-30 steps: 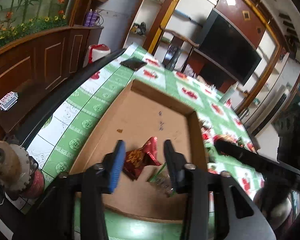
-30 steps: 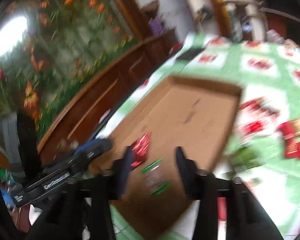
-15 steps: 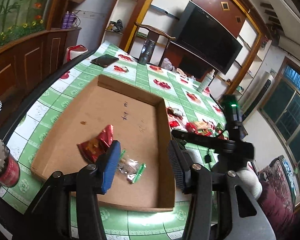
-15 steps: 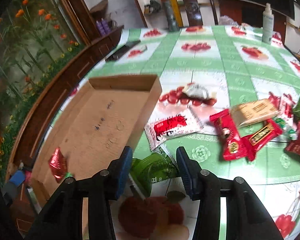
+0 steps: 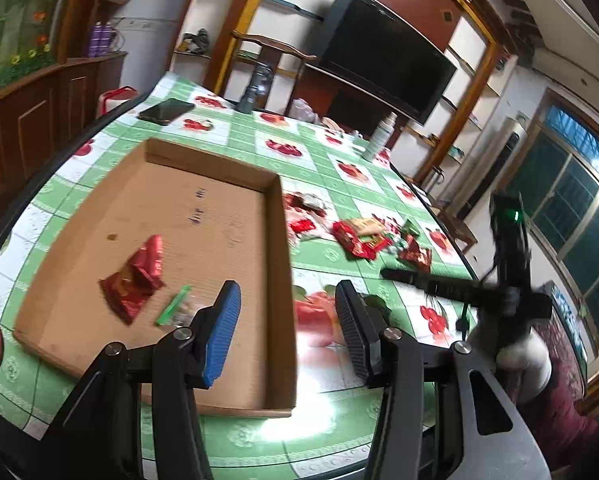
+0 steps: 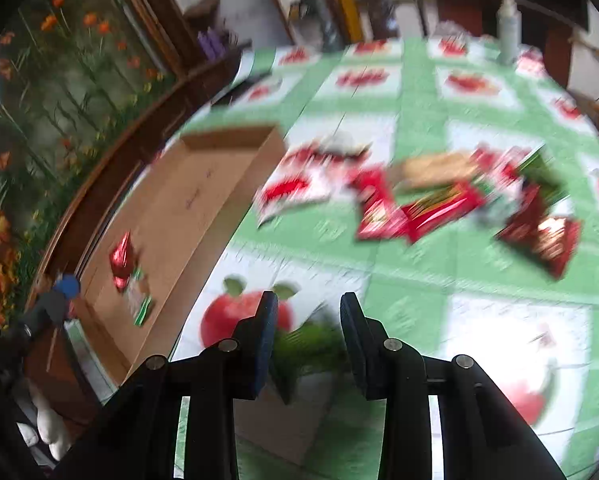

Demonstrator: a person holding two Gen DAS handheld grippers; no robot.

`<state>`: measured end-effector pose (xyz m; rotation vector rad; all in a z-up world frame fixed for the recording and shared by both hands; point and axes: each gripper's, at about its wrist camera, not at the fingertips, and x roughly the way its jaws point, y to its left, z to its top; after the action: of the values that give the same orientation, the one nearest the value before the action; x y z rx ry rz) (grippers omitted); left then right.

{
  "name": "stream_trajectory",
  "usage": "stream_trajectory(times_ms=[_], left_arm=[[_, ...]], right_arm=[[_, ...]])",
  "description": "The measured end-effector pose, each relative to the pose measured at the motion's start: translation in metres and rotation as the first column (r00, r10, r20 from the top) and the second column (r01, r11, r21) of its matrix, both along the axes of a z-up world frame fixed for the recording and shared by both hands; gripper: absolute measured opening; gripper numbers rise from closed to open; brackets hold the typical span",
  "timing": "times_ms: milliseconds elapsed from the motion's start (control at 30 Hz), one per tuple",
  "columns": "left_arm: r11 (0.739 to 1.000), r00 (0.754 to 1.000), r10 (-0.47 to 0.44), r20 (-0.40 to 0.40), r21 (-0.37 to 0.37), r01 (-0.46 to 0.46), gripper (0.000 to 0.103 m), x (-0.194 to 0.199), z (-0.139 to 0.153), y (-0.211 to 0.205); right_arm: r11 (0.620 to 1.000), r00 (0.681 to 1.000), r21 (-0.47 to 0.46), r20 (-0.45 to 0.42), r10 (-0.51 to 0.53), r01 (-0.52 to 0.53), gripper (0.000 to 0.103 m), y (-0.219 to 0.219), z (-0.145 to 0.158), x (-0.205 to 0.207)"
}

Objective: Organize snacks
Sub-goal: 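Grasp the red gold-label bar packet with the right gripper while the left grasps the green packet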

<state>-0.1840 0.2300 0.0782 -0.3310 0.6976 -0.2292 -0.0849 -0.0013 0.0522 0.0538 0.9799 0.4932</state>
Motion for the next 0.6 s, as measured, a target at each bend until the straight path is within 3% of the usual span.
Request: stream_trajectory(times_ms=[100, 233, 467, 533, 600], left_arm=[[0.999, 0.999, -0.035, -0.002, 0.017, 0.035, 0.048, 0.000, 0.001, -0.013], [0.996, 0.996, -0.084, -0.008, 0.033, 0.084, 0.051, 0.000, 0.001, -0.029], [0.980, 0.983, -0.185, -0.012, 0.077, 0.185, 0.052, 0.000, 0.002, -0.058], [0.973, 0.977, -0.211, -0.024, 0.086, 0.213, 0.055, 0.003, 0.000, -0.067], [0.965, 0.969, -0.243, -0.043, 0.088, 0.246, 0.055, 0.008, -0.005, -0.078]], right_arm=[[0.999, 0.999, 0.004, 0.041, -0.035, 0.035, 0.045, -0.011, 0.010, 0.011], [0.999, 0.997, -0.013, 0.075, -0.031, 0.032, 0.045, -0.001, 0.009, 0.040], [0.994, 1.000, -0.112, 0.015, -0.016, 0.018, 0.042, 0.030, -0.023, 0.089], [0.989, 1.000, -0.149, -0.006, -0.027, 0.026, 0.019, 0.034, -0.033, 0.093], [0.992, 0.999, -0.123, -0.018, -0.034, 0.032, 0.019, 0.029, -0.037, 0.092]])
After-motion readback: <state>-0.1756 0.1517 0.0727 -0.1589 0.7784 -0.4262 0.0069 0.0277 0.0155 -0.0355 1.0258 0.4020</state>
